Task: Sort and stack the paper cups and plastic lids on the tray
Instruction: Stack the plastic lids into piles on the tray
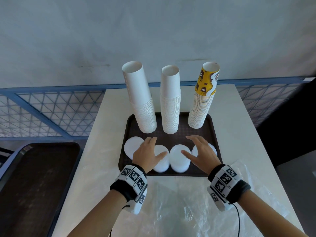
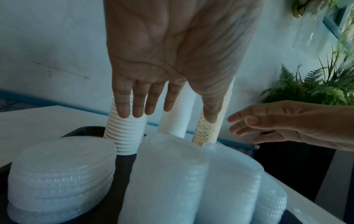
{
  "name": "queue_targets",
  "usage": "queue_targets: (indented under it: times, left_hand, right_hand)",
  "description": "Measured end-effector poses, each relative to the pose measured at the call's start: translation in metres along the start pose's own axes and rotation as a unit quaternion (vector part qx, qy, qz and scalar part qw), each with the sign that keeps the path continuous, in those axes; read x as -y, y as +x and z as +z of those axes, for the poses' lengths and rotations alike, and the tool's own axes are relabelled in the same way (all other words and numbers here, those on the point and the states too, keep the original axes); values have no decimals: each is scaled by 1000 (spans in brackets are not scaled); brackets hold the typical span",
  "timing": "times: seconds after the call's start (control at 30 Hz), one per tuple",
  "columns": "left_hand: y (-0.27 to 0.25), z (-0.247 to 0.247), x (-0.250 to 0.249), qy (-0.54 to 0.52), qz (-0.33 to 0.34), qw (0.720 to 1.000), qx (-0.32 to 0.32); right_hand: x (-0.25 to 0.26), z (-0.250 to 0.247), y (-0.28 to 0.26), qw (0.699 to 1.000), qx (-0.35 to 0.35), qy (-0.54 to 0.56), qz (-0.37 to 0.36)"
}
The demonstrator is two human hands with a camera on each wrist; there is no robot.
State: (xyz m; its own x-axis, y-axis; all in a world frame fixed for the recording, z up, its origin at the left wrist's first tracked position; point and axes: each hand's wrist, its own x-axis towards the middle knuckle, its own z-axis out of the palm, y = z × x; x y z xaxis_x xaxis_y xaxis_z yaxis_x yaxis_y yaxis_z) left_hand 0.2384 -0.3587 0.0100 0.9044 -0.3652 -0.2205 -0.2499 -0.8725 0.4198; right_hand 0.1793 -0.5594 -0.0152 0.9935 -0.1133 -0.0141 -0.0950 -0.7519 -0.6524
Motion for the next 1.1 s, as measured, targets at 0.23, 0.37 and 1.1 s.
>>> queue_targets:
  times: [0.23,0.37,1.1]
  left_hand:
    - [27,-67,-21,-128,84,980,-129]
    - [48,-125,-57,-139,154,962,-179]
    - [138,-154,-101,89,149,984,-50]
  right_hand:
    - [-12,-75,39,991,-105,51,63]
    - [-7,-116,71,982,-141,90,90]
    - [-7,-105,155,975,-72,141,156]
